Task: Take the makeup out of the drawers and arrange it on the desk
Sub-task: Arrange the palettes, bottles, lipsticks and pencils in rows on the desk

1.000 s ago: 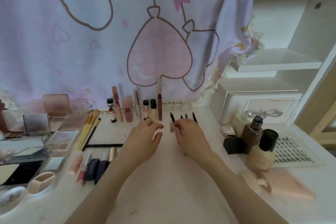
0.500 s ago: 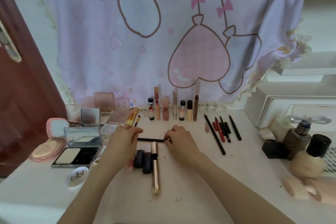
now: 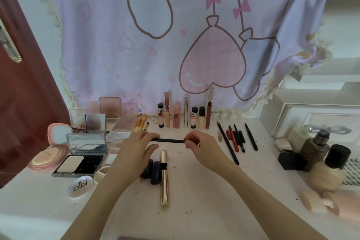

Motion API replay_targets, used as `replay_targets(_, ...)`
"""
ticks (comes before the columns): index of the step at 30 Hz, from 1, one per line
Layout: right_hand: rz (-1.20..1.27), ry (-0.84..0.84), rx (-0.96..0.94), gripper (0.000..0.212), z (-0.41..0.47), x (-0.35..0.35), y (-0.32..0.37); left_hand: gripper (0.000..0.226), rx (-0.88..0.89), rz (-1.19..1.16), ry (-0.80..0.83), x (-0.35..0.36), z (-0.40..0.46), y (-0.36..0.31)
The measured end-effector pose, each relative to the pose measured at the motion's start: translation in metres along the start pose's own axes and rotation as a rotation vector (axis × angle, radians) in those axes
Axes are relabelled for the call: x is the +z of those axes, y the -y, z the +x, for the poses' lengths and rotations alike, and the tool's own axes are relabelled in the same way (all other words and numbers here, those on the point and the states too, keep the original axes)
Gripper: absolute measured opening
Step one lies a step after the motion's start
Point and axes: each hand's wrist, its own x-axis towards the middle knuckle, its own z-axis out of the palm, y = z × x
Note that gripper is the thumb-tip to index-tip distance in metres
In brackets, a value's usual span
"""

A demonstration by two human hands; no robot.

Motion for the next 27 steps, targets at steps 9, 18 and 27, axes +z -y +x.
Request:
replay_targets(9,1.102,-0.002,0.259,0.012,-0.025,-0.009,0.017,0.015,0.095,-0.063,0.098,0.014,-0.002,-0.038)
replay_targets(18,0.967,-0.014,0.153,0.016,-0.033,-0.016,0.014,0.019,0.123,0.04,0.133,0.017,-0.001,-0.053)
replay_targets(27,0.919,-0.002,0.18,0.019,-0.039,-0.035,0.003,0.02,0.034,-0.274,0.291,0.018,-0.002,-0.068)
